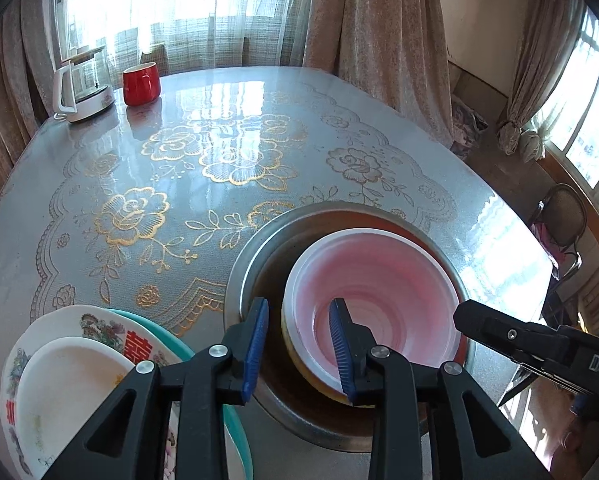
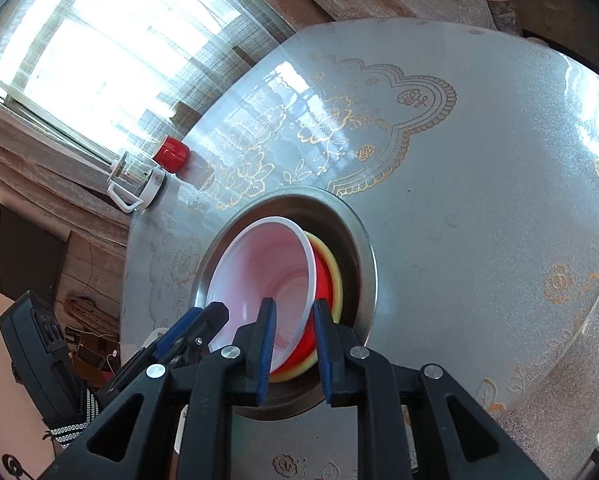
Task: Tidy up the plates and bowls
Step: 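Lower the red-and-pink bowl into the yellow bowl and open the right gripper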
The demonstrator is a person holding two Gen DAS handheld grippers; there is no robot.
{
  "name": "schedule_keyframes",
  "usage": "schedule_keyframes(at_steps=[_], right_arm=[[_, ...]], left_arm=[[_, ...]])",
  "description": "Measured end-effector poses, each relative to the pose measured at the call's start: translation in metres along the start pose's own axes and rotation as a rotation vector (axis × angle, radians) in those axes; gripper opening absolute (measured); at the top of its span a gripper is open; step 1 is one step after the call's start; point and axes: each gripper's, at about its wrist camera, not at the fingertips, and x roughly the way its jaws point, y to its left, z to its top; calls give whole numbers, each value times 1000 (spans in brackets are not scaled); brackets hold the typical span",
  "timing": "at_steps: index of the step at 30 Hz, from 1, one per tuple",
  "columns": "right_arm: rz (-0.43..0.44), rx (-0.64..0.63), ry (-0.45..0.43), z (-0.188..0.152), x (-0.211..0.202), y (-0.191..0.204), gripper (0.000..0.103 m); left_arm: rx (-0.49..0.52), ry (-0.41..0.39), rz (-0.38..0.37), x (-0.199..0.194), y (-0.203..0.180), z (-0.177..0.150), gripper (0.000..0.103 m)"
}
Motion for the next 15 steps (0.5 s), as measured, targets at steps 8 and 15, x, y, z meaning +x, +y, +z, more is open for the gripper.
schedule_keyframes(at_steps=[8,15], right_arm=[[-12,5,-87,3,-20,-6,22],[-29,35,-98,1,-26,-19,27]], left_arm=[[-112,-37,2,-17,28,10,55],[-184,-18,-15,-18,52,10,63]])
